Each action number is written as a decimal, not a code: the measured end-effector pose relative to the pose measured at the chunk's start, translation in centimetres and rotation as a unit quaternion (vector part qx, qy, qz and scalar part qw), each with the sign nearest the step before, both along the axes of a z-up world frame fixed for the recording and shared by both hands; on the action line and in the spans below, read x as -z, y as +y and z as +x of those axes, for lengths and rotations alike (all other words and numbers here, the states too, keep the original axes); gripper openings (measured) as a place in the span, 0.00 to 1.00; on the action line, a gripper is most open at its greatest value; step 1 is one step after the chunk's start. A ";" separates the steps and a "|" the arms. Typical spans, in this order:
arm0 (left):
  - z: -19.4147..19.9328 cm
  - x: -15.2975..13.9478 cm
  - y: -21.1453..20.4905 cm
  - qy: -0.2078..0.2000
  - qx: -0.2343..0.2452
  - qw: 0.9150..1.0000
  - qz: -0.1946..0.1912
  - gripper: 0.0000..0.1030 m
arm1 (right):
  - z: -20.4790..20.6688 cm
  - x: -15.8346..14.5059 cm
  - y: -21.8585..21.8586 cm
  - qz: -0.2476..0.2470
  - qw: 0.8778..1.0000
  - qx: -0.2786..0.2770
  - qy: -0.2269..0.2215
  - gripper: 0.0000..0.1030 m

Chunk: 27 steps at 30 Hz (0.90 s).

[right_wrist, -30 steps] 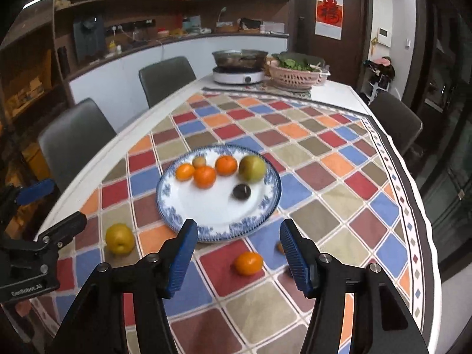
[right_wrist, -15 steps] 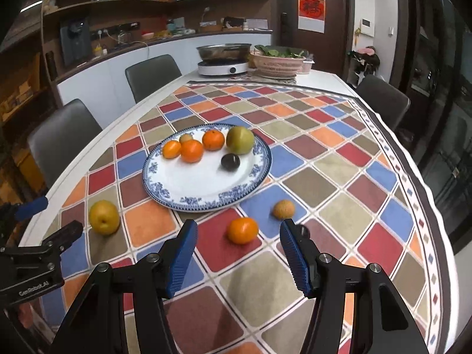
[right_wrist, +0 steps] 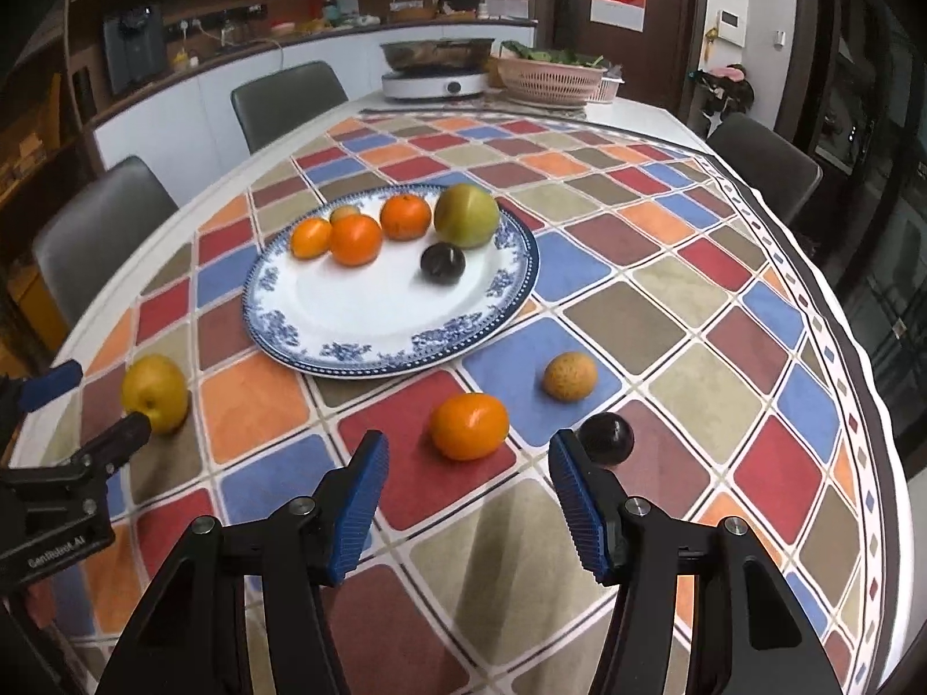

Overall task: Organize fruits
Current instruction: 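Withdraw both tools, moving left tool toward the large yellow pear, then grasp the yellow pear with left tool while right tool grasps a mandarin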

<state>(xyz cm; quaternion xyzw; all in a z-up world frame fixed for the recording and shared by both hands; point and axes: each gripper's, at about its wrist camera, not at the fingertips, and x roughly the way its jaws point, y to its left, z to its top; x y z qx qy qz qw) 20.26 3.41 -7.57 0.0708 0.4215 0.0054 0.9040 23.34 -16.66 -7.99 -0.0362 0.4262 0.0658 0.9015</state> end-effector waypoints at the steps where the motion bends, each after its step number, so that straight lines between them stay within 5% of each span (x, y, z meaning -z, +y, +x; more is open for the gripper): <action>1: 0.3 0.2 0.0 0.004 0.000 1.000 -0.003 0.82 | 0.2 0.2 0.0 -0.001 1.000 0.000 0.002 0.54; 6: 1.2 0.9 -0.1 0.018 0.008 1.000 -0.021 0.81 | 1.1 0.9 0.1 -0.004 1.000 -0.003 0.011 0.52; 17: 2.3 1.9 -0.1 0.042 0.019 0.998 -0.039 0.48 | 2.5 1.9 0.5 -0.011 0.999 -0.014 0.029 0.40; 27: 2.3 1.8 0.1 0.039 0.020 0.998 -0.045 0.47 | 2.4 2.1 0.7 -0.015 0.999 -0.020 0.026 0.35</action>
